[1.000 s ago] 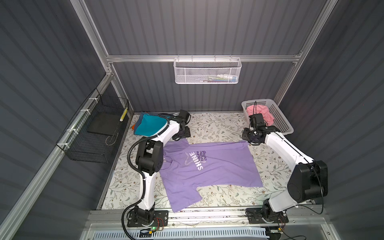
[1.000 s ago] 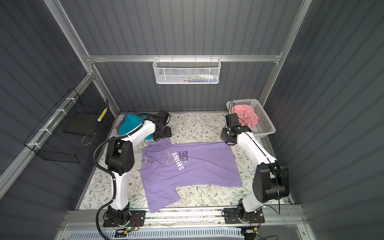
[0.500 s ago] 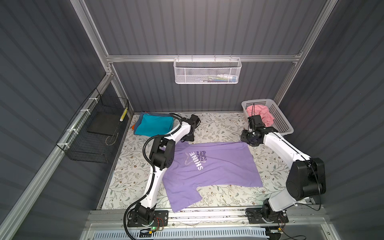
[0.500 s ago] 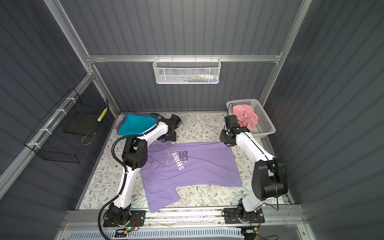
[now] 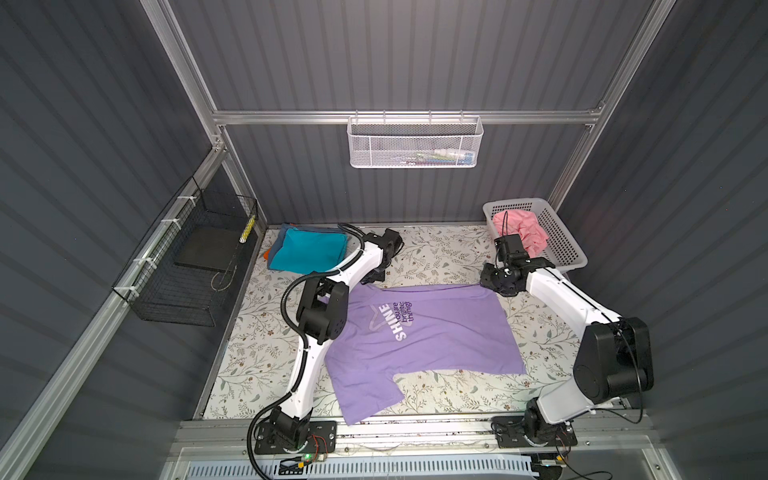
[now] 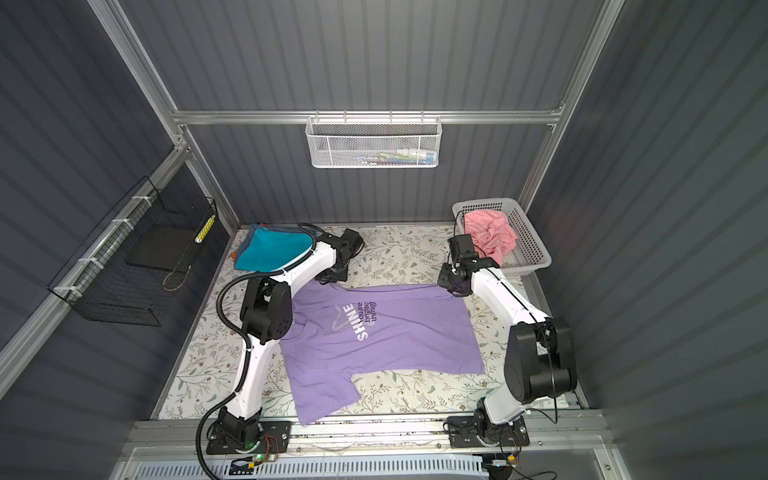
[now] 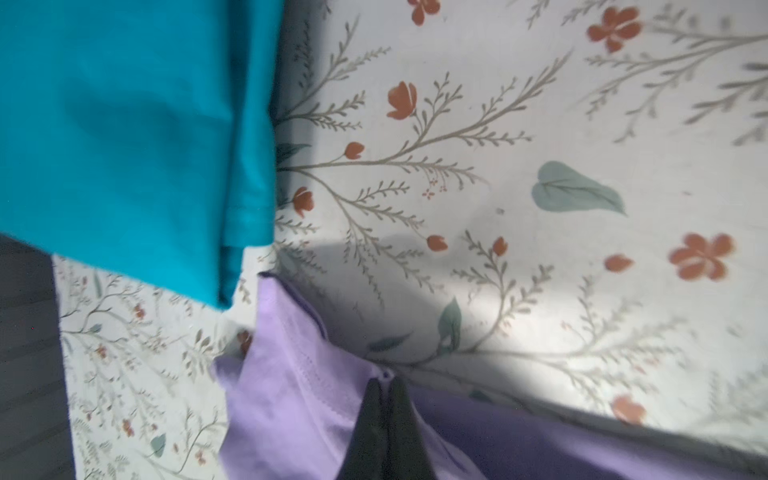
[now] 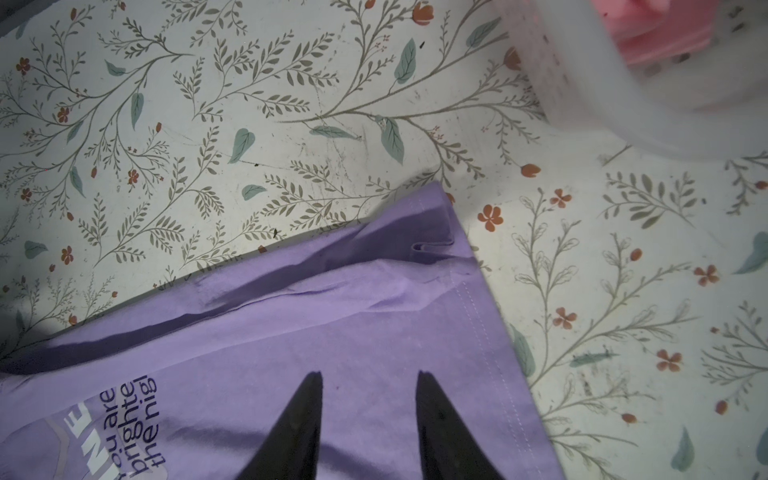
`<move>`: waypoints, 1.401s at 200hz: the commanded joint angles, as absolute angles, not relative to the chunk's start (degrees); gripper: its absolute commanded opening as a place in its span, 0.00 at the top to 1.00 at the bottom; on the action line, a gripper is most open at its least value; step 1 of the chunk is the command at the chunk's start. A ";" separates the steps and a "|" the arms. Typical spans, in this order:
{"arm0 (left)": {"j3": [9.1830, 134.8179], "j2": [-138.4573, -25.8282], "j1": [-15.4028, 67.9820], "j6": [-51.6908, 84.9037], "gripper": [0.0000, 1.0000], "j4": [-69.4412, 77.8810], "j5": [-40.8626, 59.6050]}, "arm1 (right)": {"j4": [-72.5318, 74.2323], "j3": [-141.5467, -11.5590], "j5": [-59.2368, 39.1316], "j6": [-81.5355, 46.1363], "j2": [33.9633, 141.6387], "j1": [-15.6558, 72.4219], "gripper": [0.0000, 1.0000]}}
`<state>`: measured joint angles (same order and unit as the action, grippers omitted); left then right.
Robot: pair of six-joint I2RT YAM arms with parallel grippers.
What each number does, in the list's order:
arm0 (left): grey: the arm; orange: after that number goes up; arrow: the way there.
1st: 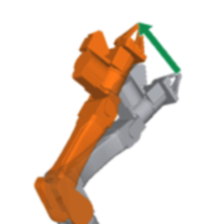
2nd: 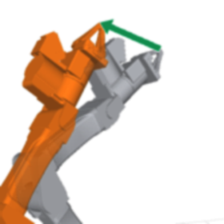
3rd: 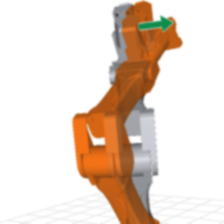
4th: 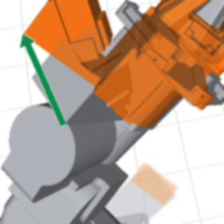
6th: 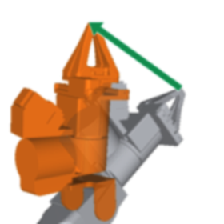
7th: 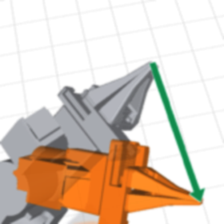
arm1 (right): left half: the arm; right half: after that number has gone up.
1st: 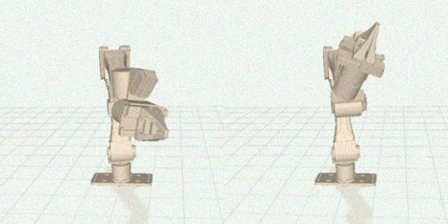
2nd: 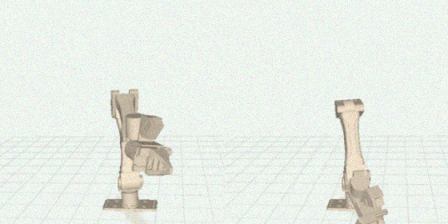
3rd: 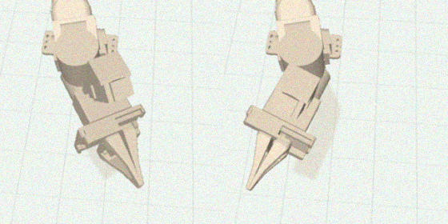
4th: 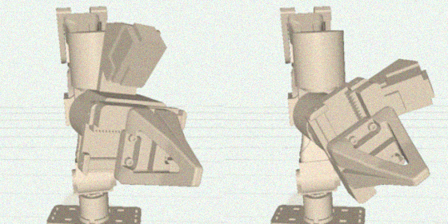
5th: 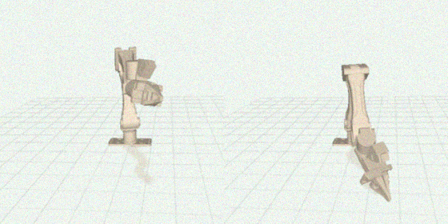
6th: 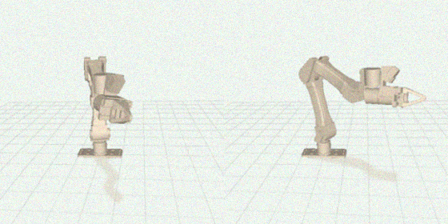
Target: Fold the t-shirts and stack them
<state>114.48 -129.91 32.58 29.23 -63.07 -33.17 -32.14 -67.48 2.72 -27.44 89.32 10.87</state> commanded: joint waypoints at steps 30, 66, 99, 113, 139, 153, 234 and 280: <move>97.28 -118.92 42.39 42.63 1.00 -69.37 -37.64 | -32.52 -66.21 2.70 -27.58 84.98 12.22 0.60; 89.72 -118.97 49.21 51.47 1.00 -69.38 -35.71 | -32.92 -65.48 2.75 -26.64 83.02 12.29 0.60; 88.51 -121.72 52.67 57.16 0.75 -70.82 -34.77 | -33.48 -64.87 2.56 -25.74 81.80 12.30 0.59; 88.59 -120.88 53.41 58.57 0.66 -71.27 -34.72 | -33.61 -64.45 3.06 -25.35 81.18 12.30 0.59; 90.11 -115.41 53.88 59.08 0.47 -72.35 -35.31 | -33.49 -63.42 3.38 -25.03 80.27 12.30 0.59; 90.64 -109.79 53.93 59.05 0.42 -72.39 -36.40 | -33.14 -62.87 3.12 -25.21 80.11 12.60 0.59; 71.86 -85.88 31.24 45.89 0.72 -47.65 -22.69 | -24.72 -69.67 -1.44 -20.60 91.22 34.26 0.82; 71.67 -95.75 22.90 40.30 0.62 -38.81 -12.74 | -22.90 -76.30 -5.21 -22.72 101.72 40.51 0.78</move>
